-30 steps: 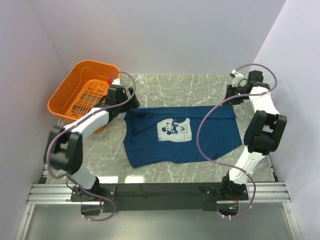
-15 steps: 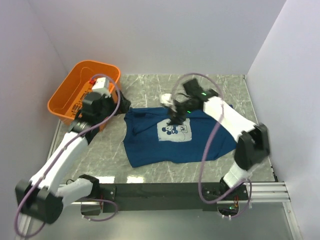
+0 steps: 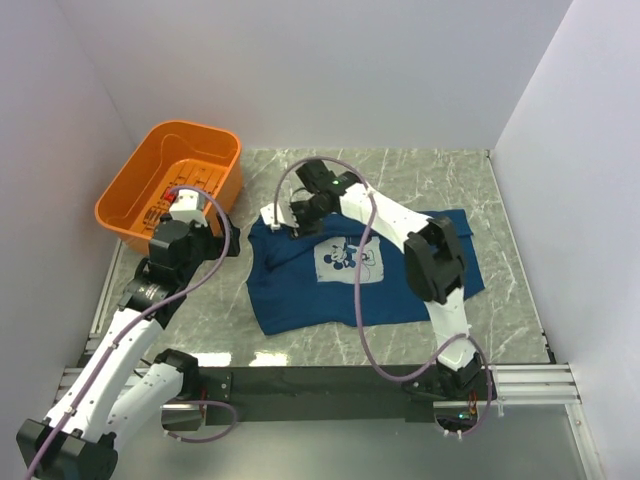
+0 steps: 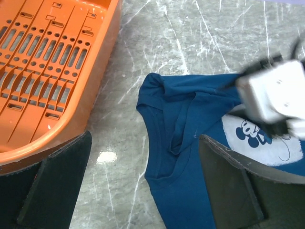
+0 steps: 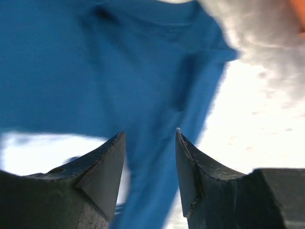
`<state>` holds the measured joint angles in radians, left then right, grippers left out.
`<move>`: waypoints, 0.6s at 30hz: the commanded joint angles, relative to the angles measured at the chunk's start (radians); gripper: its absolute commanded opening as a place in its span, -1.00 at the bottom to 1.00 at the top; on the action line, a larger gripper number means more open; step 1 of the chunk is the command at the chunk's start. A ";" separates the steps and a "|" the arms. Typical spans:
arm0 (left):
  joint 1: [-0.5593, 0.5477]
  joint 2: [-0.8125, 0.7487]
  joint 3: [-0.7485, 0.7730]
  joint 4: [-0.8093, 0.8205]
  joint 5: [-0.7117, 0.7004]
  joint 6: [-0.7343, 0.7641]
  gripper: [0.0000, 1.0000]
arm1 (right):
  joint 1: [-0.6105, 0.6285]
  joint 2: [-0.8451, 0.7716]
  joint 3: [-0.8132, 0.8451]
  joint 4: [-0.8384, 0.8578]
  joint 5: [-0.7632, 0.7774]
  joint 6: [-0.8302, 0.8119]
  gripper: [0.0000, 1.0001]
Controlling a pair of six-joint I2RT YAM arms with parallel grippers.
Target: Fold and stack the t-shirts
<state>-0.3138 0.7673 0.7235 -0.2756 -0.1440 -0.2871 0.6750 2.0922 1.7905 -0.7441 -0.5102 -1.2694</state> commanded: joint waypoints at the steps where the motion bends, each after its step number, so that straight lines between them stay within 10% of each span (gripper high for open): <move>1: 0.007 0.003 0.014 0.019 0.000 0.032 0.98 | 0.018 0.078 0.137 -0.021 0.096 -0.062 0.06; 18: 0.030 -0.023 0.008 0.030 0.040 0.022 0.97 | 0.052 0.232 0.241 0.003 0.187 -0.061 -0.04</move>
<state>-0.2909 0.7612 0.7235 -0.2756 -0.1272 -0.2745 0.7155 2.3104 1.9953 -0.7559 -0.3450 -1.3293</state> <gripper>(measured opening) 0.988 0.475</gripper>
